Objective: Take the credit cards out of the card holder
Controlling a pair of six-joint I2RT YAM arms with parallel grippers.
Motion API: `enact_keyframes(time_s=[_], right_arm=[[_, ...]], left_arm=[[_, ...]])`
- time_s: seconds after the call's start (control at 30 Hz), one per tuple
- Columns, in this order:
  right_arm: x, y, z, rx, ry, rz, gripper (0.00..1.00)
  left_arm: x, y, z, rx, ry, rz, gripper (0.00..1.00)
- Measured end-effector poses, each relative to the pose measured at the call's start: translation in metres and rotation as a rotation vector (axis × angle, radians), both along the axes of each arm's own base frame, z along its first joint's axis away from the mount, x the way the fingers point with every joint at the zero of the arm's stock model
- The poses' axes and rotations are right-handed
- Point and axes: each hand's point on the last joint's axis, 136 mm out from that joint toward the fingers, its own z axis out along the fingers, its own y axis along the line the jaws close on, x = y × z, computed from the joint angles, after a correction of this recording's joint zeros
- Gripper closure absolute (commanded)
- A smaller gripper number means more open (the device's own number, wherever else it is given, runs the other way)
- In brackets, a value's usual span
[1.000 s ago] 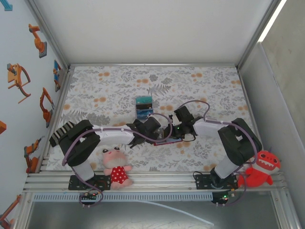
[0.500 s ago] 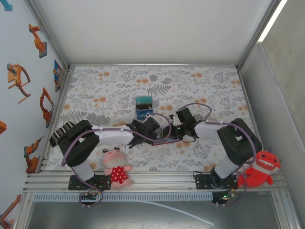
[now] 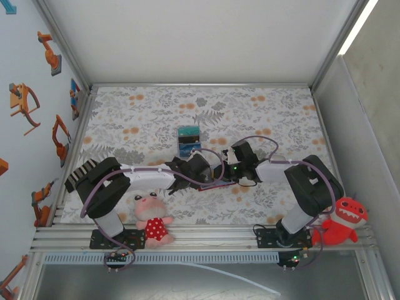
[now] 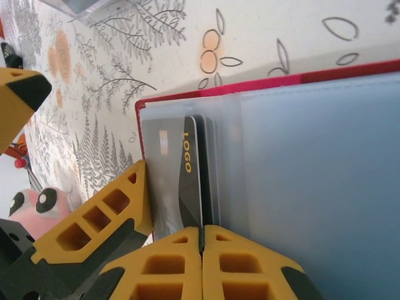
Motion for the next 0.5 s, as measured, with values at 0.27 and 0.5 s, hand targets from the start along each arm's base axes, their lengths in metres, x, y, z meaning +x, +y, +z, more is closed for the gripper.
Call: enact_keyframes(time_s=[0.27, 0.5], right_arm=[[-0.001, -0.005, -0.004, -0.040, -0.007, 0.006, 1.00], [0.002, -0.018, -0.002, -0.126, -0.043, -0.003, 1.00]], left_arm=[[0.000, -0.001, 0.001, -0.004, -0.001, 0.003, 0.03], [0.000, -0.001, 0.001, -0.004, 0.000, 0.002, 0.03]])
